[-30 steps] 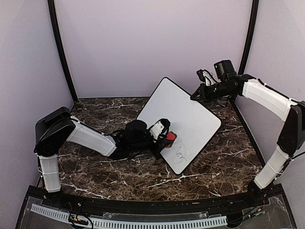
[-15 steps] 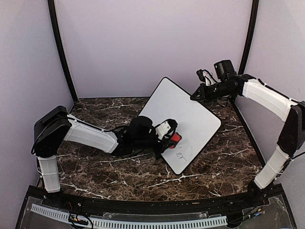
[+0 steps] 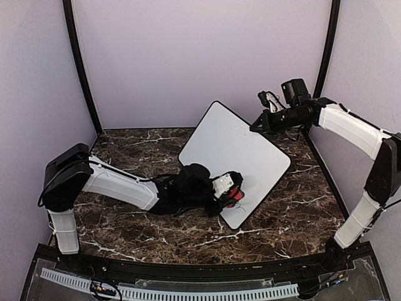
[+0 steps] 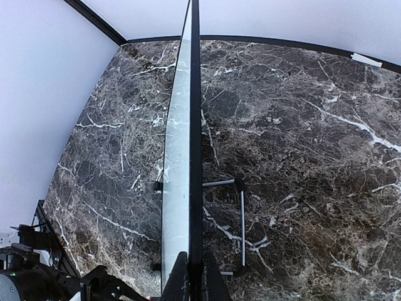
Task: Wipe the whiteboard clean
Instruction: Erase the center of the whiteboard.
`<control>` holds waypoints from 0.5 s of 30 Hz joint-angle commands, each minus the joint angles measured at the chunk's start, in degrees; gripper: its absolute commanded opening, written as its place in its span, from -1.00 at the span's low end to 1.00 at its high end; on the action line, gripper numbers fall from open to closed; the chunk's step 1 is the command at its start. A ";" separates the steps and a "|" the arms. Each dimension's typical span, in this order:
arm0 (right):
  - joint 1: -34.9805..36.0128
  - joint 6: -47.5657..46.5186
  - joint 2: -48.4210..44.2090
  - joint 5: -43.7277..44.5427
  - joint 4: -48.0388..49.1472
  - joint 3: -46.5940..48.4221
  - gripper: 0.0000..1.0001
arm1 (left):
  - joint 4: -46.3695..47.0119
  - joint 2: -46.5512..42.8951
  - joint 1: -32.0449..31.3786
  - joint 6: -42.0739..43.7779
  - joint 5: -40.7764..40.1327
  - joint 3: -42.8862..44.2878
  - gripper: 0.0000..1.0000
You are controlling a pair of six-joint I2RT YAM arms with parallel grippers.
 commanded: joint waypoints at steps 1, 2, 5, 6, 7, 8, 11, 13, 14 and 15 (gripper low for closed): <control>1.49 0.86 -0.48 -1.20 -2.55 -0.70 -1.00 | -7.19 3.29 1.07 -0.18 -9.67 2.09 -1.00; 1.49 0.86 -0.43 -1.20 -2.55 -0.69 -1.00 | -8.22 3.55 1.34 -0.28 -10.77 3.10 -1.00; 1.58 0.95 -0.64 -1.12 -2.48 -0.91 -1.00 | -9.61 4.50 2.64 -0.59 -11.35 4.51 -1.00; 1.58 1.01 -0.70 -1.05 -2.45 -1.02 -1.00 | -10.62 4.68 2.83 -0.42 -11.74 5.39 -1.00; 1.64 1.05 -0.69 -1.03 -2.45 -1.05 -1.00 | -11.20 5.17 3.10 -0.36 -11.96 5.85 -1.00; 1.66 1.08 -0.68 -1.03 -2.45 -1.13 -1.00 | -12.36 5.41 3.28 -0.40 -12.31 6.76 -1.00; 1.75 1.16 -0.55 -1.04 -2.49 -0.98 -1.00 | -14.05 5.81 3.88 -0.75 -12.67 7.57 -1.00; 1.82 1.20 -0.43 -1.03 -2.45 -0.83 -1.00 | -14.45 5.79 4.18 -1.01 -14.26 7.42 -1.00; 1.84 1.19 -0.36 -1.00 -2.45 -0.79 -1.00 | -14.61 5.67 4.41 -1.14 -14.63 7.30 -1.00; 1.84 1.19 -0.38 -0.95 -2.51 -0.74 -1.00 | -14.80 5.53 4.59 -1.20 -15.02 6.95 -1.00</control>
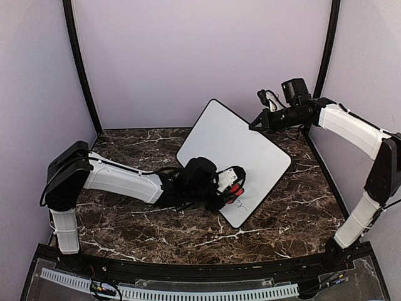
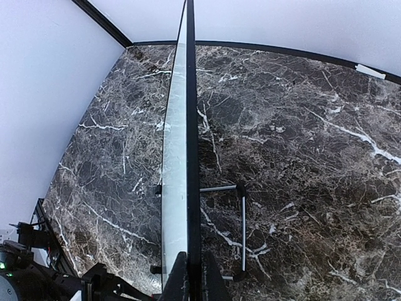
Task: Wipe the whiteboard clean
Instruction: Erase the center of the whiteboard.
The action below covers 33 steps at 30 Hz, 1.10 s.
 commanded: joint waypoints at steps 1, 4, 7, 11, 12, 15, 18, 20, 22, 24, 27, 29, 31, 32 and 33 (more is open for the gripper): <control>1.92 2.34 -0.28 -0.22 -3.99 -0.68 -1.00 | -4.20 3.45 4.60 -0.73 -11.16 -0.28 -1.00; 2.01 2.39 -0.07 -0.19 -4.01 -0.65 -1.00 | -3.70 2.70 5.22 -0.95 -11.39 -1.17 -1.00; 2.02 2.37 0.09 -0.16 -3.92 -0.57 -1.00 | -3.71 3.01 5.73 -0.75 -12.34 -1.14 -1.00; 2.11 2.32 0.11 -0.18 -3.98 -0.65 -1.00 | -4.26 3.39 6.73 -0.70 -13.40 -0.54 -1.00; 2.11 2.34 0.11 -0.09 -4.02 -0.65 -1.00 | -4.44 3.45 6.87 -0.69 -13.11 -0.35 -1.00; 2.11 2.33 0.11 -0.13 -4.00 -0.65 -1.00 | -5.08 3.63 7.02 -0.20 -11.70 0.11 -1.00; 2.19 2.37 0.17 -0.05 -3.96 -0.57 -1.00 | -5.46 2.94 6.49 0.32 -9.71 0.19 -1.00; 2.15 2.39 0.17 -0.04 -4.05 -0.57 -1.00 | -5.55 2.25 5.55 1.33 -9.26 -0.09 -1.00; 2.25 2.36 0.19 -0.06 -4.09 -0.48 -1.00 | -5.71 1.48 4.38 2.27 -8.82 -0.43 -1.00; 2.28 2.32 0.25 -0.04 -4.09 -0.40 -1.00 | -5.98 0.77 3.18 2.70 -7.65 -0.74 -1.00; 2.41 2.32 0.37 -0.11 -4.12 -0.44 -1.00 | -5.89 -0.19 1.25 3.51 -5.19 -1.87 -1.00; 2.53 2.31 0.37 -0.05 -4.10 -0.48 -1.00 | -5.64 -0.79 -0.57 3.82 -3.09 -2.47 -1.00; 2.61 2.33 0.45 -0.04 -4.22 -0.40 -1.00 | -5.64 -0.91 -1.83 4.09 -1.64 -2.64 -1.00; 2.63 2.39 0.45 -0.04 -4.26 -0.35 -1.00 | -5.64 -0.95 -2.21 4.13 -1.07 -2.63 -1.00; 2.63 2.34 0.41 -0.04 -4.27 -0.31 -1.00 | -5.60 -0.97 -2.82 4.16 -0.86 -2.58 -1.00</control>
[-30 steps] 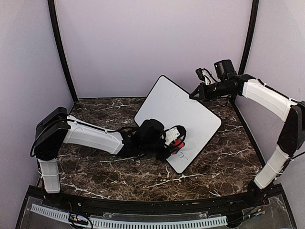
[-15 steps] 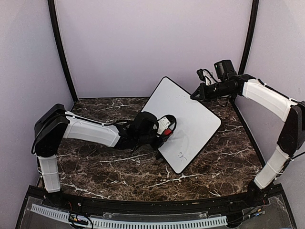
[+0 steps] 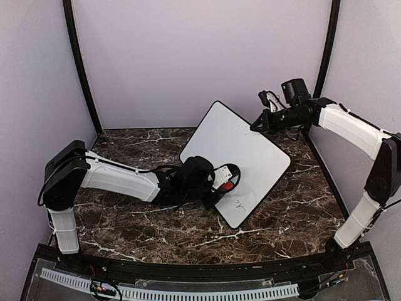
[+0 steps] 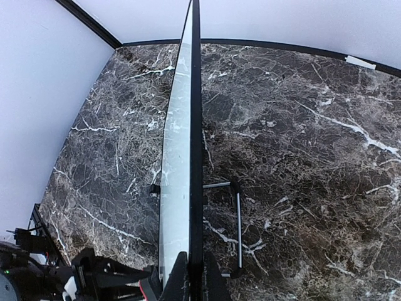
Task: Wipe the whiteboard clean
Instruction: Erase the center of the whiteboard.
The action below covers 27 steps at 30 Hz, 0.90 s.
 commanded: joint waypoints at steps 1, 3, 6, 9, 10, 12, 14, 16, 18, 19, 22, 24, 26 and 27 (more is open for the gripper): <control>2.56 1.03 0.42 -2.05 -3.34 -0.23 -1.00 | -3.07 0.51 -3.90 1.42 7.62 -1.50 -1.00; 2.52 1.00 0.44 -2.05 -3.35 -0.22 -1.00 | -2.57 0.60 -4.56 1.34 8.25 -1.36 -1.00; 2.62 1.00 0.35 -1.97 -3.27 -0.38 -1.00 | -2.25 0.98 -5.15 1.53 8.19 -0.36 -1.00; 2.65 1.04 0.18 -1.97 -3.35 -0.39 -1.00 | -2.57 1.66 -5.10 1.29 5.33 0.49 -1.00; 2.66 1.04 0.09 -1.96 -3.35 -0.39 -1.00 | -2.98 1.81 -5.01 1.27 3.17 0.82 -1.00; 2.61 1.01 0.01 -1.96 -3.44 -0.39 -1.00 | -4.09 2.44 -4.30 0.91 0.20 1.46 -1.00; 2.65 1.02 0.00 -1.96 -3.44 -0.34 -1.00 | -5.50 2.73 -2.94 -0.63 -1.35 2.05 -1.00; 2.70 1.05 0.08 -2.04 -3.37 -0.37 -1.00 | -6.61 2.75 -1.52 -2.35 -2.79 2.58 -1.00; 2.74 1.04 0.16 -2.05 -3.26 -0.39 -1.00 | -7.26 2.80 -0.55 -3.13 -4.81 3.04 -1.00; 2.78 1.05 0.24 -2.10 -3.31 -0.37 -1.00 | -7.49 2.85 -0.12 -3.38 -5.32 3.25 -1.00; 2.91 1.17 0.34 -2.05 -3.27 -0.30 -1.00 | -8.31 2.76 0.57 -3.68 -6.88 4.22 -1.00; 2.99 1.11 0.46 -2.05 -3.27 -0.28 -1.00 | -8.55 2.75 0.93 -3.82 -7.27 4.77 -1.00; 3.07 1.10 0.44 -1.90 -3.35 -0.17 -1.00 | -8.75 2.91 1.08 -3.85 -7.63 5.34 -1.00; 3.08 1.15 0.44 -1.84 -3.39 -0.13 -1.00 | -8.89 2.99 1.12 -3.85 -7.70 5.54 -1.00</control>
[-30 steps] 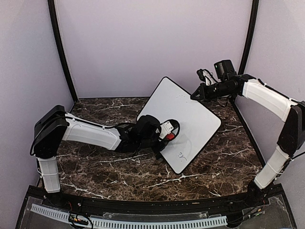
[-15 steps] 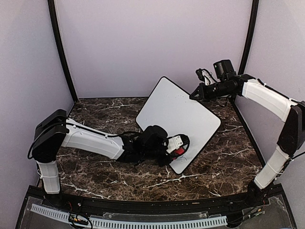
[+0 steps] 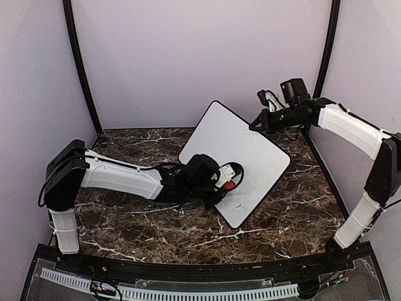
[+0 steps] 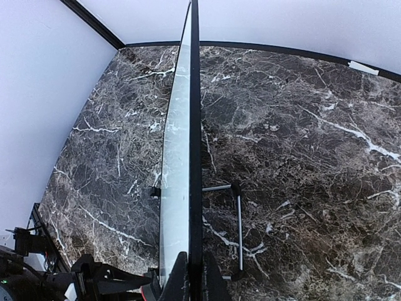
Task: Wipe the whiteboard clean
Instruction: Erase the center of the whiteboard.
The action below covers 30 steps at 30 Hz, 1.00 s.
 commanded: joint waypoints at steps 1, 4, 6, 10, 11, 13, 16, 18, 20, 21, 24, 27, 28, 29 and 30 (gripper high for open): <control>2.53 1.42 0.36 -1.94 -4.33 -0.15 -1.00 | -2.31 2.48 2.18 -1.07 -5.56 1.84 -1.00; 2.52 1.29 0.44 -1.81 -4.38 -0.06 -1.00 | -2.75 2.61 2.18 -1.16 -4.68 2.05 -1.00; 2.52 1.26 0.56 -1.83 -4.38 -0.06 -1.00 | -1.92 2.17 2.08 -1.17 -2.48 1.04 -1.00; 2.51 1.31 0.95 -1.98 -4.29 0.16 -1.00 | 1.44 0.40 1.05 0.20 1.63 -2.37 -1.00; 2.53 1.33 1.07 -1.98 -4.34 0.26 -1.00 | 1.94 -0.17 0.30 1.17 2.03 -2.84 -1.00; 2.53 1.25 1.34 -1.98 -4.49 0.52 -1.00 | 2.86 -0.63 -0.80 2.52 2.95 -3.62 -1.00; 2.61 1.26 1.48 -1.91 -4.47 0.72 -1.00 | 3.09 -0.77 -2.14 3.81 3.96 -3.65 -1.00; 2.59 1.30 1.49 -1.90 -4.55 0.80 -1.00 | 3.06 -0.73 -2.87 4.19 4.79 -3.60 -1.00; 2.61 1.26 1.47 -1.81 -4.64 0.82 -1.00 | 2.69 -0.51 -3.58 4.30 5.74 -3.54 -1.00; 2.57 1.26 1.47 -1.78 -4.64 0.88 -1.00 | 2.44 -0.31 -4.09 4.40 6.01 -3.33 -1.00; 2.70 1.26 1.49 -1.68 -4.85 0.99 -1.00 | 1.44 0.17 -5.25 4.85 6.68 -3.08 -1.00; 2.86 1.27 1.55 -1.55 -5.03 1.24 -1.00 | 1.09 0.28 -5.96 4.61 8.25 -3.05 -1.00; 2.88 1.33 1.53 -1.48 -5.14 1.38 -1.00 | 1.06 0.32 -6.29 4.60 8.46 -3.01 -1.00; 2.88 1.33 1.56 -1.44 -5.16 1.47 -1.00 | 1.00 0.33 -6.49 4.60 8.58 -2.97 -1.00; 2.92 1.26 1.55 -1.42 -5.30 1.58 -1.00 | 0.97 0.34 -6.75 4.48 8.54 -2.97 -1.00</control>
